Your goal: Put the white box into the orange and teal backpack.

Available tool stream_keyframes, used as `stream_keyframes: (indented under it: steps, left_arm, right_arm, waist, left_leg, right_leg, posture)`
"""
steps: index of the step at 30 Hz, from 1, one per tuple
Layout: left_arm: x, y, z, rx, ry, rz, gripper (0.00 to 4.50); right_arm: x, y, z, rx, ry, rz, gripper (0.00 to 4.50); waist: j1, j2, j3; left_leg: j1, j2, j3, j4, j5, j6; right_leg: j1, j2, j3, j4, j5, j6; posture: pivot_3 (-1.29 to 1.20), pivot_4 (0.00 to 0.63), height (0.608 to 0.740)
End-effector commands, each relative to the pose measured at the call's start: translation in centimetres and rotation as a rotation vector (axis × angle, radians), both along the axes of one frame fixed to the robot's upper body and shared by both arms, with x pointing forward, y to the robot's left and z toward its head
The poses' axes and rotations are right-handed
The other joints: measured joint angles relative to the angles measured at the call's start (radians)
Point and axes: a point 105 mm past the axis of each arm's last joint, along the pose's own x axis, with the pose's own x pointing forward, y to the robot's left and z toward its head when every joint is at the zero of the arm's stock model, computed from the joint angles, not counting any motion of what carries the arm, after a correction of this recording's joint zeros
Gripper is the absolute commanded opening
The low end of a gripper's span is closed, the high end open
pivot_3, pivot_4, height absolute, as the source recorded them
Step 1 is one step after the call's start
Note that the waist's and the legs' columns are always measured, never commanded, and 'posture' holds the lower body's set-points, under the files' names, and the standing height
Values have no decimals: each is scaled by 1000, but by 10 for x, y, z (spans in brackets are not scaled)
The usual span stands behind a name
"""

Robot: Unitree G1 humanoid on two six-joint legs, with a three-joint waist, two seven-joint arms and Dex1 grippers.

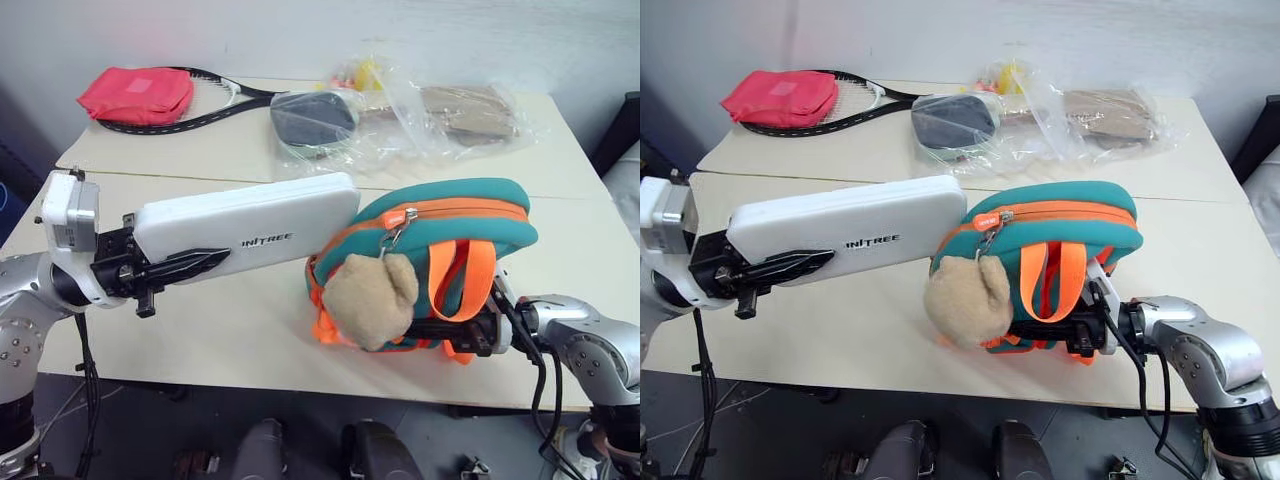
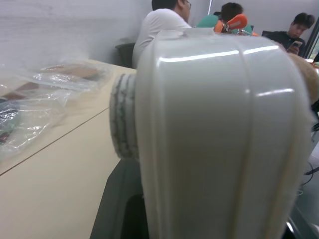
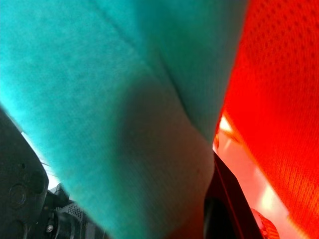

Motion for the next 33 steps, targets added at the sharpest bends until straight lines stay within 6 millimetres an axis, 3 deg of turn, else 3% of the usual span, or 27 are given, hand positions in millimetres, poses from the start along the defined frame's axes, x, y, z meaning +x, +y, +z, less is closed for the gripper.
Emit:
stream_keyframes:
  steps: [1,6,9,17,20,23,25,28,31,33]
  left_arm:
    - [-12,13,28,-83,-48,-5,1255]
    - [-24,14,36,-117,-6,-42,1255]
    - [-27,8,23,-48,28,-65,1255]
    - [9,-4,3,11,-33,7,1255]
    - [11,-9,-6,104,-63,-28,1255]
    - [10,-16,-27,294,-68,-99,1255]
    - [34,-19,-33,418,-119,-15,1255]
    - [58,-49,-18,357,-152,-4,1255]
    - [54,-86,-20,350,-126,-137,1255]
    - [53,-99,-24,377,-109,-181,1255]
  right_arm:
    - [-1,-1,8,18,-47,-4,124]
    - [-2,-1,7,19,-44,-5,124]
    - [-2,1,7,20,-43,1,124]
    - [-2,6,8,20,-43,21,124]
    - [-2,6,7,15,-41,24,124]
    - [-1,6,8,14,-43,19,124]
    - [0,6,8,16,-46,17,124]
    - [0,7,8,19,-48,21,124]
    - [-1,9,8,20,-51,31,124]
    - [0,9,8,20,-52,33,124]
  waist:
    - [0,0,0]
    - [-2,0,0]
    - [-2,0,0]
    - [2,0,0]
    - [1,0,0]
    - [0,0,0]
    - [1,0,0]
    - [17,0,0]
    - [24,0,0]
    - [24,0,0]
  left_leg:
    - [0,0,0,0,0,0]
    - [0,0,0,0,0,-1]
    - [0,0,0,0,0,-1]
    - [0,0,0,0,1,-1]
    - [0,0,0,1,1,-1]
    - [0,0,0,1,2,-3]
    - [0,0,1,1,2,-3]
    - [0,-1,0,2,1,1]
    - [-1,0,0,8,0,2]
    - [-3,0,0,9,0,0]
  right_leg:
    - [0,0,0,0,0,0]
    - [0,0,0,0,0,0]
    - [0,0,0,0,0,0]
    - [0,0,0,0,0,0]
    - [0,0,0,1,0,0]
    - [0,0,0,0,0,0]
    - [0,0,1,0,0,0]
    - [1,0,0,1,0,0]
    - [1,1,0,3,1,1]
    - [1,1,1,3,1,1]
  posture:
    - [0,150,740]
    - [0,150,740]
    - [0,150,740]
    - [0,150,740]
    - [0,150,740]
    - [0,150,740]
    - [0,150,740]
    - [0,150,740]
    - [0,150,740]
    - [0,150,740]
